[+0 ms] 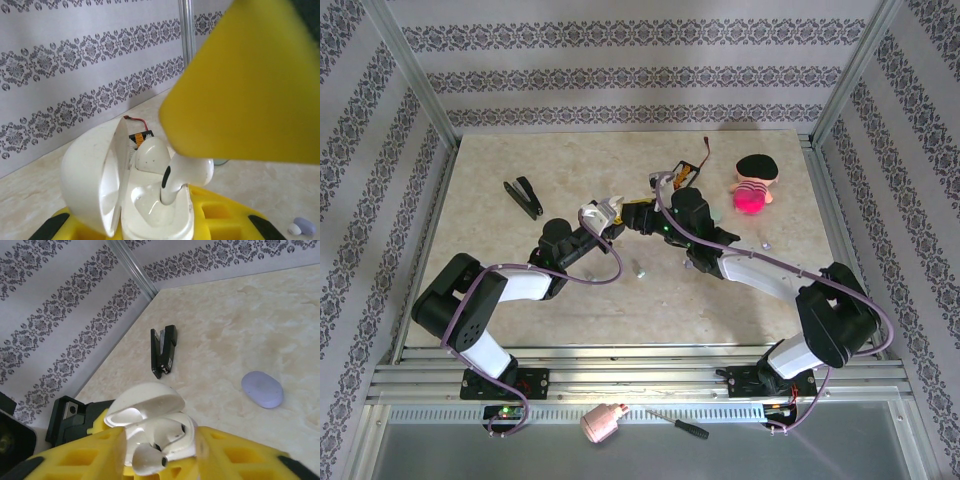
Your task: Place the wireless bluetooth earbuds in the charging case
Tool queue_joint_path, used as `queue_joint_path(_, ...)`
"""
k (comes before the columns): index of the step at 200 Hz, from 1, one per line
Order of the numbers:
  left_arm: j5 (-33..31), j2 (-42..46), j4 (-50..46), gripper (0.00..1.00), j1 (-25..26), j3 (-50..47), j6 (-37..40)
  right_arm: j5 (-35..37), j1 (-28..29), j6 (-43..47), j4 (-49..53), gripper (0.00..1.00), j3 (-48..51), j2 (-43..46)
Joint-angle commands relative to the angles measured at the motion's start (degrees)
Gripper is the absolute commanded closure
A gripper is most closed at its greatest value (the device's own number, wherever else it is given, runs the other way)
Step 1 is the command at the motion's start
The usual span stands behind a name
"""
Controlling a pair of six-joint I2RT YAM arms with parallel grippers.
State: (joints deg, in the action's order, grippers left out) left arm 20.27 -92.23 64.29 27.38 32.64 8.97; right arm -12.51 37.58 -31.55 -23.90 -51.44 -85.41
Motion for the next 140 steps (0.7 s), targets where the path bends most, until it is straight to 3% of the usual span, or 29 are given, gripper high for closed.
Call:
queue_joint_path(1, 0.2, 0.7, 1.6, 1.00, 0.7, 1.8, -0.9, -0.9, -0.9, -1.5, -0.9, 0.51, 1.5, 3.1)
queue_joint_path(41, 1.4, -0.3, 2.8, 1.00, 0.7, 1.3, -0.7, -1.7, -3.2, -5.4, -1.1, 0.47, 3.1, 4.5)
queue_joint_path(80, 4.3, -0.2, 4.3, 1.00, 0.7, 0.9, -1.0, -3.6, -4.7, -3.4, 5.2, 0.52, 0.7, 2.3)
queue_joint_path(140, 4.6, -0.4, 3.4, 1.00, 0.7, 1.3, -0.4, -8.8, -4.8, -2.6, 5.4, 0.55, -1.5, -0.3)
